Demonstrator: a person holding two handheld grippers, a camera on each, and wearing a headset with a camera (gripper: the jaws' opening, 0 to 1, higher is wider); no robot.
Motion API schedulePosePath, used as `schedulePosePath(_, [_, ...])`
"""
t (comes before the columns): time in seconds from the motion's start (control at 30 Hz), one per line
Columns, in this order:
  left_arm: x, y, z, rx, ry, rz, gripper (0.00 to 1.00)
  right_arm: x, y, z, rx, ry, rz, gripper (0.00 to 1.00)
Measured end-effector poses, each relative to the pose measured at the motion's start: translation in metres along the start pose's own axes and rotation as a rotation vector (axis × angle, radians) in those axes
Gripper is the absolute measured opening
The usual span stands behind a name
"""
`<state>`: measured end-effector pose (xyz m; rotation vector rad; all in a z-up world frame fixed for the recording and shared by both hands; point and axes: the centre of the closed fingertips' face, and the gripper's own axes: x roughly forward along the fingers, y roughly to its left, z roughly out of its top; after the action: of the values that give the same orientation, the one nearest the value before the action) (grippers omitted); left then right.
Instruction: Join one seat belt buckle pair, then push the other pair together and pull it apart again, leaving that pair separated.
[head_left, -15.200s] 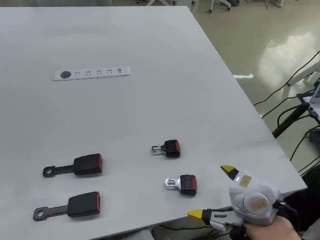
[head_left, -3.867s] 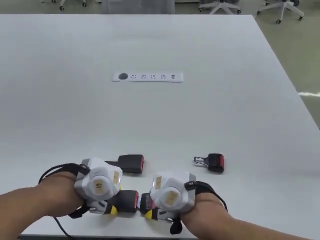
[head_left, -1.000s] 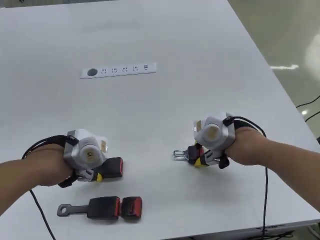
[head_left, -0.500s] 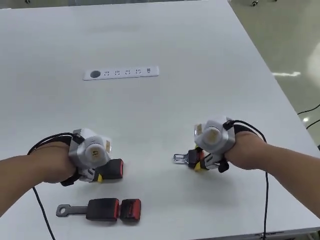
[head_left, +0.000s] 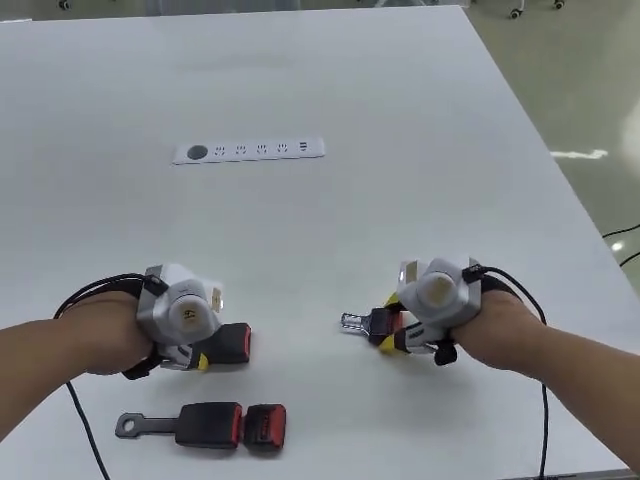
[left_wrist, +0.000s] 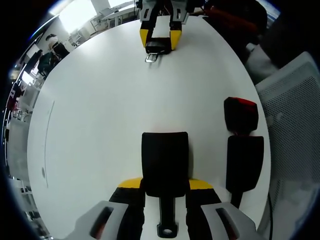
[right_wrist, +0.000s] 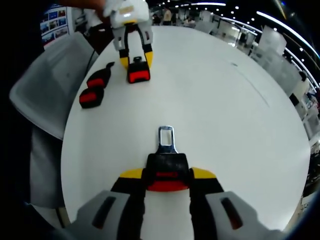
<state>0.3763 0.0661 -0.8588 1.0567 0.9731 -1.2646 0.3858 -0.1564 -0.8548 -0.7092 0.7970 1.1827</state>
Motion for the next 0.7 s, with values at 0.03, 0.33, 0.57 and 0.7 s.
schedulePosePath(0.03, [0.0,0.0,0.0,0.001,0.001,-0.001,0.31,0.002,0.001,0.003,-0.003,-0.005,0.004,0.33])
schedulePosePath(0.33, [0.0,0.0,0.0,0.008,0.003,-0.007,0.31,0.024,0.017,0.04,-0.033,-0.051,0.029,0.33])
schedulePosePath(0.57, [0.0,0.001,0.0,0.008,0.004,-0.007,0.31,0.042,0.028,0.068,-0.069,-0.061,0.049,0.33])
schedulePosePath(0.7, [0.001,0.001,0.0,0.006,0.007,-0.002,0.31,0.049,0.034,0.081,-0.1,-0.061,0.062,0.33])
